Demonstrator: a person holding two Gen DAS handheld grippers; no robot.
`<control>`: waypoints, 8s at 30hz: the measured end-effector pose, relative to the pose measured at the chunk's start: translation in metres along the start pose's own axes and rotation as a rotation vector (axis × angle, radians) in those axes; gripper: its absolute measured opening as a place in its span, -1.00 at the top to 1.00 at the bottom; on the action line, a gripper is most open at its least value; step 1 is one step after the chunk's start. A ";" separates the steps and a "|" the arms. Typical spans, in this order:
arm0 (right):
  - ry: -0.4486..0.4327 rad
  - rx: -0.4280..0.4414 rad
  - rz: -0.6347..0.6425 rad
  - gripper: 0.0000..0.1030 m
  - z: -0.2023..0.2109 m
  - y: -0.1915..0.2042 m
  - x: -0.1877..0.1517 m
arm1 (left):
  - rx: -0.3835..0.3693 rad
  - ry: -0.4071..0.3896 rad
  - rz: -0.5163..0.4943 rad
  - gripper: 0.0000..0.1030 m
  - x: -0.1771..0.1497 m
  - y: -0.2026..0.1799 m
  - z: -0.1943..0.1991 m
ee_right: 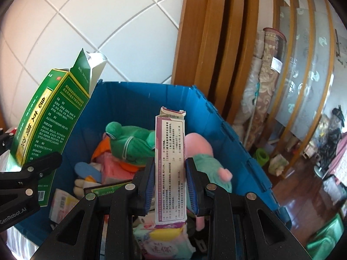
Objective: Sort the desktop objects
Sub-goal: 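Open the left tool dropping the syrup box into the crate while the right tool drops the medicine box, then move both tools back from the crate to the bed, then grasp the red-dress pig plush with the left tool while the right tool grasps the blue-shirt pig, then lift the red-dress pig with the left tool while the right tool lifts the blue-shirt pig, then carry the red-dress pig with the left tool while the right tool carries the blue-shirt pig over the crate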
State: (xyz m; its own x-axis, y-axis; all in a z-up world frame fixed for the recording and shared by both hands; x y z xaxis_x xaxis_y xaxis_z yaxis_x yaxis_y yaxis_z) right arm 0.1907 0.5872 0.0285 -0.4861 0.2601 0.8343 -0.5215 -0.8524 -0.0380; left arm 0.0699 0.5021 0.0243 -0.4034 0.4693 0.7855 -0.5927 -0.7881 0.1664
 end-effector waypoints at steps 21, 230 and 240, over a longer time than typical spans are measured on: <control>0.026 -0.045 0.046 0.47 -0.033 -0.001 -0.008 | 0.015 0.059 0.040 -0.07 -0.004 -0.001 -0.019; -0.045 0.044 -0.032 -0.62 -0.032 -0.005 0.123 | -0.002 -0.112 0.062 -0.38 0.138 0.103 -0.001; -0.017 0.086 -0.106 -0.62 -0.113 -0.049 0.127 | 0.031 0.090 0.085 -0.41 0.145 0.046 -0.132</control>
State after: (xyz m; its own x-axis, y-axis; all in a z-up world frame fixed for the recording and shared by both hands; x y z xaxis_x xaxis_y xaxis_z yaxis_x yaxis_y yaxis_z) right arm 0.0752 0.7138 0.0740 -0.4192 0.3441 0.8401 -0.5071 -0.8563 0.0977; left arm -0.1083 0.5866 0.0671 -0.5129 0.4329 0.7413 -0.5325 -0.8377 0.1207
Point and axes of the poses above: each gripper's, at about its wrist camera, not at the fingertips, and z roughly against the way its jaws point, y to its left, x to its top, the point moved 2 cm from there along -z, roughly the way its jaws point, and after that the axes turned 6 degrees about x, right-handed, at the moved point
